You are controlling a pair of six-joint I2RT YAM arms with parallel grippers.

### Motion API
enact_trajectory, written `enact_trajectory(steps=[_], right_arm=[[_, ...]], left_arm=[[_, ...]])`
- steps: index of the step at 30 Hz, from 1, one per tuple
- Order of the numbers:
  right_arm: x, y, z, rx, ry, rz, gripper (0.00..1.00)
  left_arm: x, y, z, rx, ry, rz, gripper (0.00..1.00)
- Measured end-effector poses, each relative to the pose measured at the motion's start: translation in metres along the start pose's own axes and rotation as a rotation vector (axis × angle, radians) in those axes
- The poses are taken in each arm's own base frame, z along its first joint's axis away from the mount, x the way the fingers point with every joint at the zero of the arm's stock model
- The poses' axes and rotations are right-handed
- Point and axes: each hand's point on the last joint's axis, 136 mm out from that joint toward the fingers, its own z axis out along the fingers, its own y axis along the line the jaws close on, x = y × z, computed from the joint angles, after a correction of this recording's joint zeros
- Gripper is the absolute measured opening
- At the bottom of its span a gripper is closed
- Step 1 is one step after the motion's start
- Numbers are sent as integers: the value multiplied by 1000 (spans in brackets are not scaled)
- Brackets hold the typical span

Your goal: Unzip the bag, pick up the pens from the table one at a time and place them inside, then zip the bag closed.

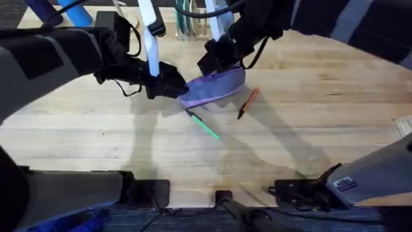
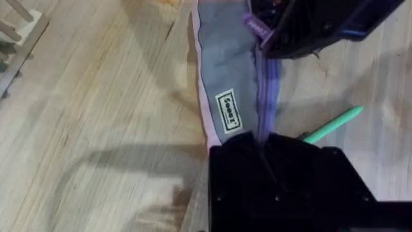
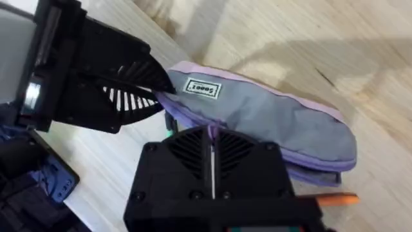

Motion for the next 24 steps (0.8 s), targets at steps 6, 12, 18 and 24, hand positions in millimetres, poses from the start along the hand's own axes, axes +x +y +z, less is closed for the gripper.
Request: enact_trajectory(steps=[6, 12, 18, 24], right_arm=[[0, 0, 0, 0, -2, 0, 31], [-2, 7, 0, -38, -8, -3, 31], [-11, 12, 0, -57, -44, -21, 31], [-23, 32, 3, -78, -93, -80, 31]], left_arm=[[0, 0, 0, 0, 0, 0, 41], [0, 0, 0, 0, 0, -1, 41], [0, 0, 0, 0, 1, -1, 42], [1, 0, 0, -2, 3, -1, 42]])
